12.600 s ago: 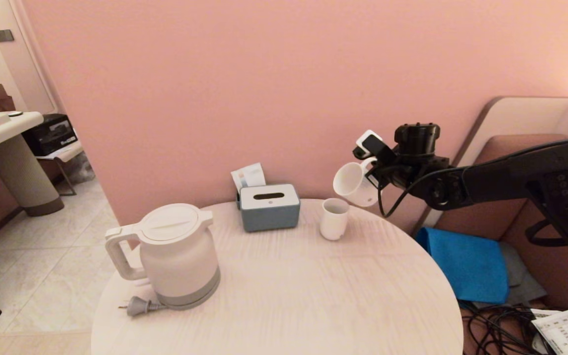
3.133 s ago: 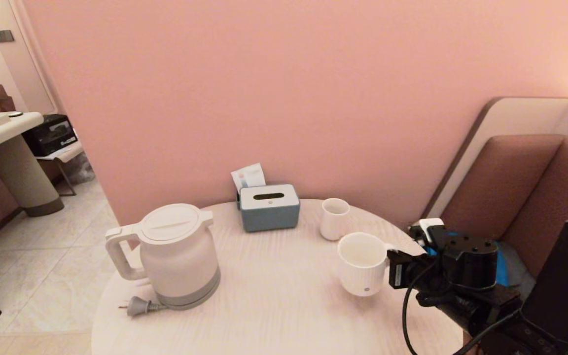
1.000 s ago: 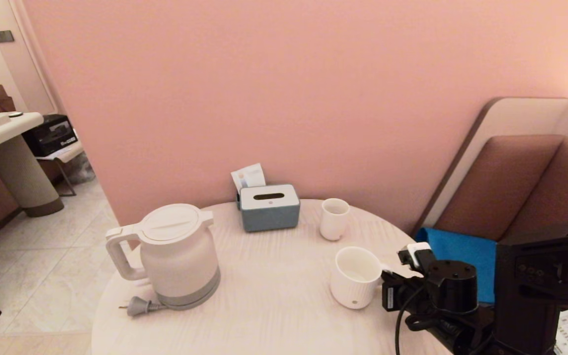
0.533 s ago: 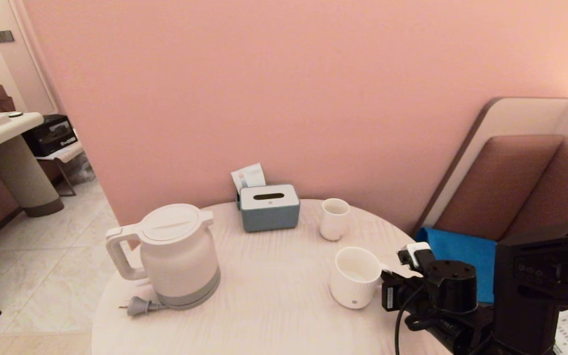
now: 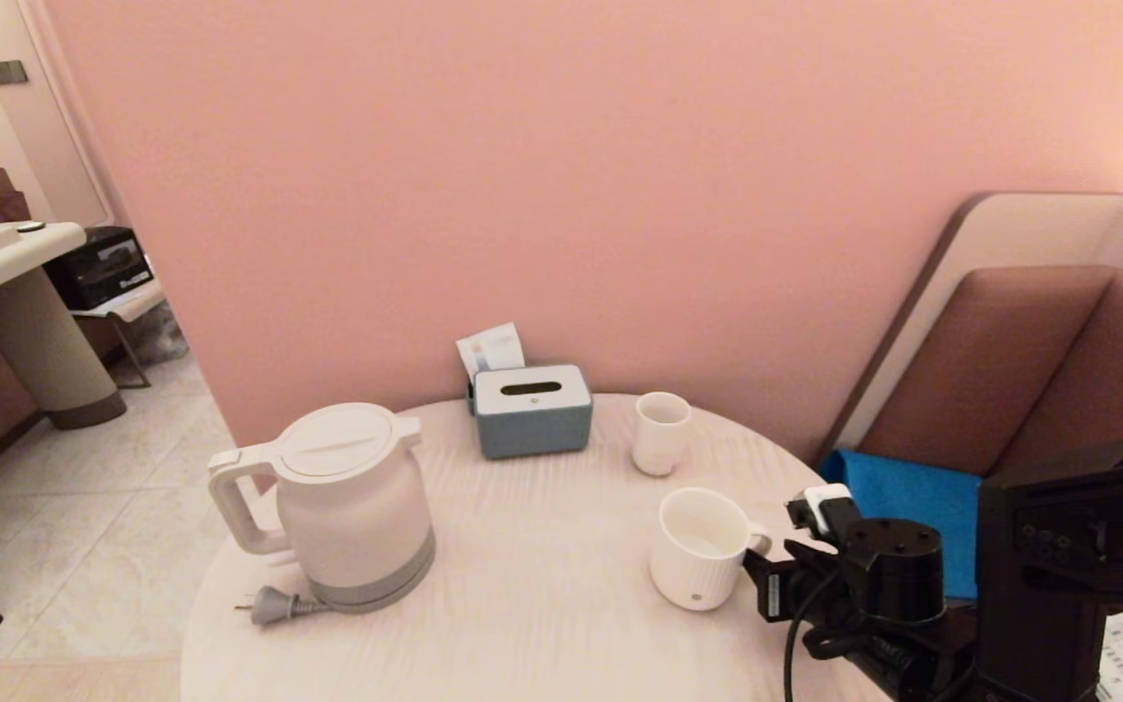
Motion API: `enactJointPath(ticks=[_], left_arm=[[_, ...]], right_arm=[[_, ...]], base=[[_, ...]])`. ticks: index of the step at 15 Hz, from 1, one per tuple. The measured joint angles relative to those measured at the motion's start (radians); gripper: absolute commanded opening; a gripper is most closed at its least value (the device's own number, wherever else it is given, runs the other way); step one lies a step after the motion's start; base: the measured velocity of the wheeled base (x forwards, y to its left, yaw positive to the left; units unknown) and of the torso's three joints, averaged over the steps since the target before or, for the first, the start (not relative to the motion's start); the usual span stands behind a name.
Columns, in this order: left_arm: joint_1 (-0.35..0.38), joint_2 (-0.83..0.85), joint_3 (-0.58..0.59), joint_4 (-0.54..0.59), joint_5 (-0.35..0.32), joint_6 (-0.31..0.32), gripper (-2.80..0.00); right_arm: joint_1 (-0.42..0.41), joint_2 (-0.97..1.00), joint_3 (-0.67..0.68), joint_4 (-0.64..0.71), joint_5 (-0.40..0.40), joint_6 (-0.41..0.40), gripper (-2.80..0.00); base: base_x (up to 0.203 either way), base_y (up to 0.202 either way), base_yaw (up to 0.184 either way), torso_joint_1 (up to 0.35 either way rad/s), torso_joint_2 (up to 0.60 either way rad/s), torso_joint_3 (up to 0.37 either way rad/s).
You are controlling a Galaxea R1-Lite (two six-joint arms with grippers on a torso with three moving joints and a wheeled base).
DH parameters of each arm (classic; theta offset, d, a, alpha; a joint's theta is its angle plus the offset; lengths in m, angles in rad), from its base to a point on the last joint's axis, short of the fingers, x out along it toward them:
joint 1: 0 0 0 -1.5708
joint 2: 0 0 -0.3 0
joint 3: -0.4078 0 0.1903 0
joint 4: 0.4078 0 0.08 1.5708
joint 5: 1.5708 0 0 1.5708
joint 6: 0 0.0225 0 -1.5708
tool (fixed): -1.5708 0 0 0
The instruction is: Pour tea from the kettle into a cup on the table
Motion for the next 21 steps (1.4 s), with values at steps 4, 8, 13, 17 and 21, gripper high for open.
enactJointPath(ticks=[4,8,13,17,21], left_arm=[[0.000,0.000,0.000,0.000,0.000,0.000,-2.80],[0.000,0.000,0.000,0.000,-0.001,0.000,-2.80],[0.000,0.000,0.000,0.000,0.000,0.000,-2.80],[0.000,0.000,0.000,0.000,0.000,0.000,-2.80],[0.000,0.000,0.000,0.000,0.000,-0.001,-2.80]], right_arm=[[0.000,-0.003,0.007,-0.001,0.000,0.000,0.00],[-0.004,-0.066,0.068,-0.001,-0.001,-0.005,0.00],[-0.037,-0.292,0.158,0.022,-0.002,-0.101,0.00],[-0.069,-0.670,0.055,0.361,-0.006,-0.181,0.00],[-0.081,-1.135,-0.138,1.006,-0.066,-0.184,0.00]], base=[[0.000,0.000,0.000,0.000,0.00,0.000],[0.000,0.000,0.000,0.000,0.00,0.000],[0.000,0.000,0.000,0.000,0.00,0.000],[0.000,0.000,0.000,0.000,0.00,0.000],[0.000,0.000,0.000,0.000,0.00,0.000]])
